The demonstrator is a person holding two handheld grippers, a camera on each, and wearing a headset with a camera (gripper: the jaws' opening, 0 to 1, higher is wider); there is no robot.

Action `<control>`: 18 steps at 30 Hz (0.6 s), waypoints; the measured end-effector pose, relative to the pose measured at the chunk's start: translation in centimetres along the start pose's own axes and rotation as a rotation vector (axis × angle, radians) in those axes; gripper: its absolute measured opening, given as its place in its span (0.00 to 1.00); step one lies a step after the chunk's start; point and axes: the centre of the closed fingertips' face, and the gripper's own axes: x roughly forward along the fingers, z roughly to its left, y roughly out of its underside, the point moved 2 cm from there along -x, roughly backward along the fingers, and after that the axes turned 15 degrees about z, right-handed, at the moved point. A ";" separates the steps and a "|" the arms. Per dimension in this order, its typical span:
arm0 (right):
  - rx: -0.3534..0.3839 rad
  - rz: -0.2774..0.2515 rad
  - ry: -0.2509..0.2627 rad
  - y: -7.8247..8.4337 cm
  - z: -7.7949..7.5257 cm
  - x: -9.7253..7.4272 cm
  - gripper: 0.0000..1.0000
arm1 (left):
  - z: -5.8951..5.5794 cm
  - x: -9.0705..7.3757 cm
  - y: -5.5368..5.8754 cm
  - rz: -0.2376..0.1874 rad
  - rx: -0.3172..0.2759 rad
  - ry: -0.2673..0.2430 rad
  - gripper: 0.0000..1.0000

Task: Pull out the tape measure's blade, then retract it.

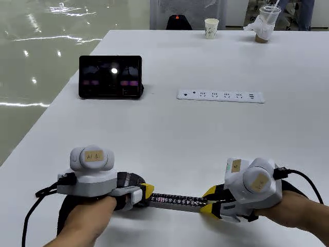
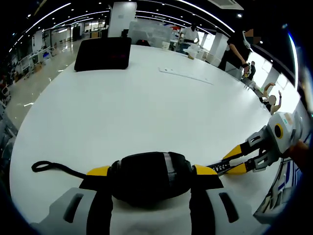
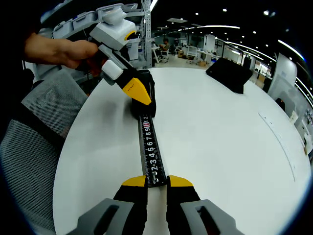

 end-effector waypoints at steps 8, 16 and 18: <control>-0.001 -0.003 -0.004 -0.5 0.1 0.2 0.11 | 0.0 0.0 -0.1 0.001 -0.002 0.004 0.59; 0.000 -0.007 -0.007 -0.8 0.2 0.3 0.11 | 0.0 -0.1 -0.1 0.001 -0.004 0.006 0.59; 0.001 -0.009 -0.008 -0.9 0.2 0.4 0.11 | 0.0 -0.1 -0.1 0.000 -0.005 0.008 0.59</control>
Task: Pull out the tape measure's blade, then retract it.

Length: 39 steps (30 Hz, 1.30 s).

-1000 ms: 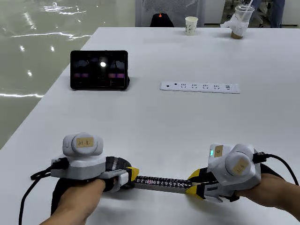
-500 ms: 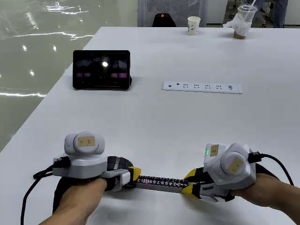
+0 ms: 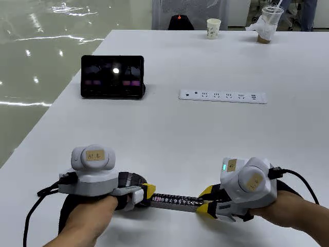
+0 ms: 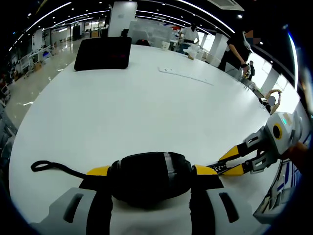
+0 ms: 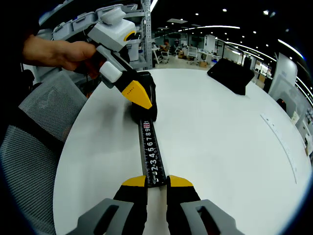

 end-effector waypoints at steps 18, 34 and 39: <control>-0.009 -0.006 -0.002 -0.9 0.0 0.4 0.11 | 0.1 0.0 0.1 0.006 0.002 0.002 0.59; -0.016 -0.012 -0.006 -1.8 0.1 0.9 0.11 | 0.1 0.1 0.1 0.009 0.001 0.004 0.59; -0.017 -0.015 -0.010 -2.2 0.2 1.2 0.11 | 0.2 0.1 0.1 0.010 -0.001 0.005 0.59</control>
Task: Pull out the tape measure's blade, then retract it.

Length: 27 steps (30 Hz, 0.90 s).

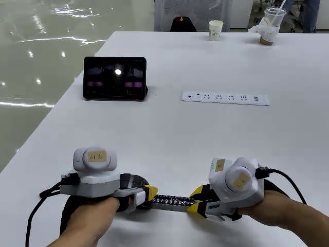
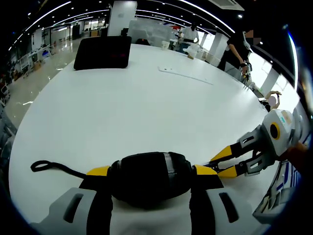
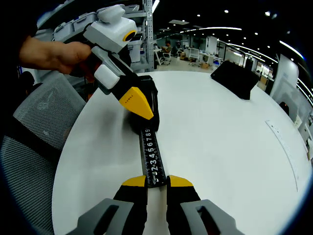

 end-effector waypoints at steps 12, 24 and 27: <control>-0.003 -0.010 -0.009 -1.3 0.2 0.8 0.11 | 0.0 0.1 0.0 0.000 -0.003 0.003 0.59; -0.012 -0.027 -0.020 -3.1 0.5 1.9 0.11 | 0.0 0.0 0.0 0.002 -0.007 0.009 0.59; -0.013 -0.030 -0.024 -3.5 0.5 2.1 0.11 | -0.1 0.0 -0.1 0.002 -0.008 0.010 0.59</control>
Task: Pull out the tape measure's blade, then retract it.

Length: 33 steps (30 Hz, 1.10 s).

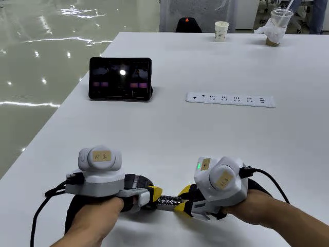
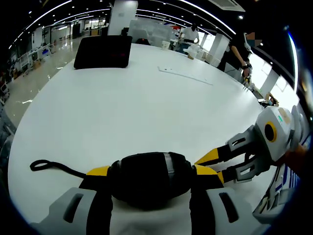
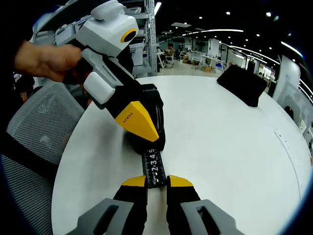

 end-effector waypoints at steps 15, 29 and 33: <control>-0.024 -0.014 -0.021 -2.0 0.3 1.3 0.12 | 0.0 -0.1 0.0 0.000 -0.007 0.004 0.59; -0.032 -0.015 -0.019 -2.8 0.5 1.8 0.12 | 0.0 -0.1 0.0 -0.001 -0.011 0.004 0.59; -0.032 -0.014 -0.017 -2.8 0.4 1.8 0.12 | 0.0 -0.1 0.0 -0.005 -0.012 0.001 0.59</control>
